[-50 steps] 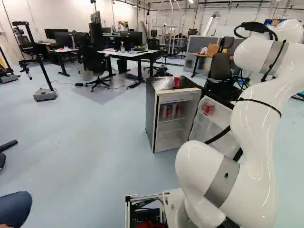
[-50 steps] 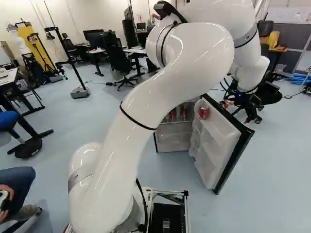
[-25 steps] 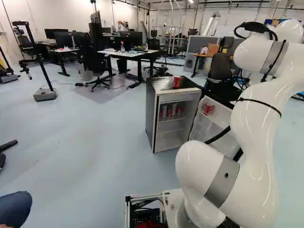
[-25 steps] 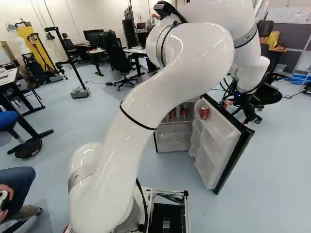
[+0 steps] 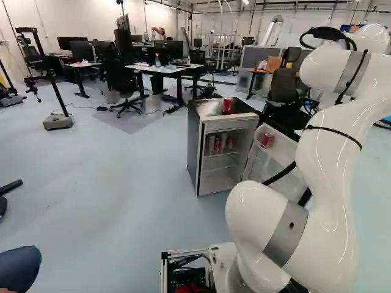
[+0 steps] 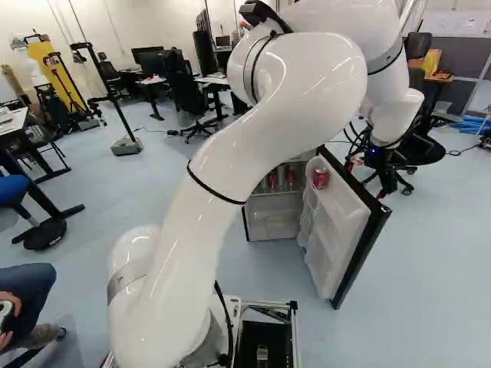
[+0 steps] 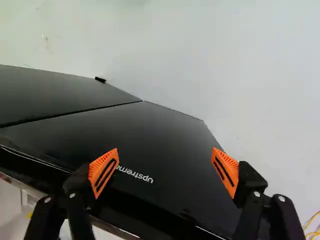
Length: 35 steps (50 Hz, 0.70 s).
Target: Grab a drink from the fridge
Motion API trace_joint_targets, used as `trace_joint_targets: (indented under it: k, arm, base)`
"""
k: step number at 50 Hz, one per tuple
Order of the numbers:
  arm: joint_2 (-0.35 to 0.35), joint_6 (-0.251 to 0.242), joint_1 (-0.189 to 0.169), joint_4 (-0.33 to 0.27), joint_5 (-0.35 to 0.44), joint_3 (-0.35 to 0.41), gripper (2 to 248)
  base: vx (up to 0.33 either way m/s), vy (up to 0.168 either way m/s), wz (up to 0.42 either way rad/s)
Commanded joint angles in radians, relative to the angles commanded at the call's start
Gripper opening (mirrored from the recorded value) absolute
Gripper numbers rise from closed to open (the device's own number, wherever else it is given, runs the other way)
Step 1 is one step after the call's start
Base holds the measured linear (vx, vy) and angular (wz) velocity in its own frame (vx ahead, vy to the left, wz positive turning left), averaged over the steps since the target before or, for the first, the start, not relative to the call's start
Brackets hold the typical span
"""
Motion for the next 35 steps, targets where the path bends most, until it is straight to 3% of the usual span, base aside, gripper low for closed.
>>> trace_joint_targets:
  k: [35]
  arm:
    - [0.024,0.000,0.018,0.000,-0.105,0.040,247]
  base:
    - [0.000,0.000,0.000]
